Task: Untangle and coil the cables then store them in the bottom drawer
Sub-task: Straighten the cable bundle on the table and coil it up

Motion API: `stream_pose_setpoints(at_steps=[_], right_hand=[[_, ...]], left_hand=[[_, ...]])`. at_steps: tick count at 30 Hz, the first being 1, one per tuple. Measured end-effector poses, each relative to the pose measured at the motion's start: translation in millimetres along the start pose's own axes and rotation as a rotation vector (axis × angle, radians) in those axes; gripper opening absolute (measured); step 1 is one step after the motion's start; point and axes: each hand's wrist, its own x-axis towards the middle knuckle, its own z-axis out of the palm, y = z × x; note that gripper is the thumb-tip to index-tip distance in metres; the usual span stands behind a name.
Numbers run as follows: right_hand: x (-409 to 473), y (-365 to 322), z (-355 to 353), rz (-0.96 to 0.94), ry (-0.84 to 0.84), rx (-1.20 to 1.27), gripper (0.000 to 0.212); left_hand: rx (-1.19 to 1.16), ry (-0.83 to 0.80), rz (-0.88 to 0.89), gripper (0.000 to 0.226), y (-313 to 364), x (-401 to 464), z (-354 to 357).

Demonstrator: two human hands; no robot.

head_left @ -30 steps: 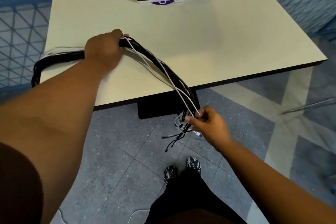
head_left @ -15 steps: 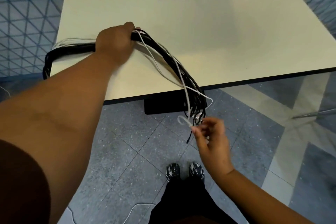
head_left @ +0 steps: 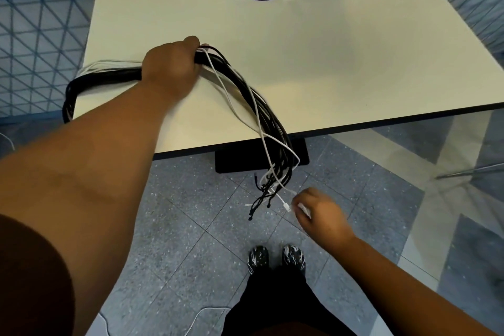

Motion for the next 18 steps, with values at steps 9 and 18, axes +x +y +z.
stream_pose_setpoints(at_steps=[9, 18], right_hand=[[58.2, -91.9, -57.1, 0.363, -0.084, 0.734, 0.096], [77.9, -92.9, -34.3, 0.318, -0.294, 1.172, 0.061]], left_hand=[[-0.007, -0.021, -0.02, 0.019, -1.2, 0.0, 0.8], [-0.018, 0.007, -0.021, 0.015, -2.1, 0.0, 2.2]])
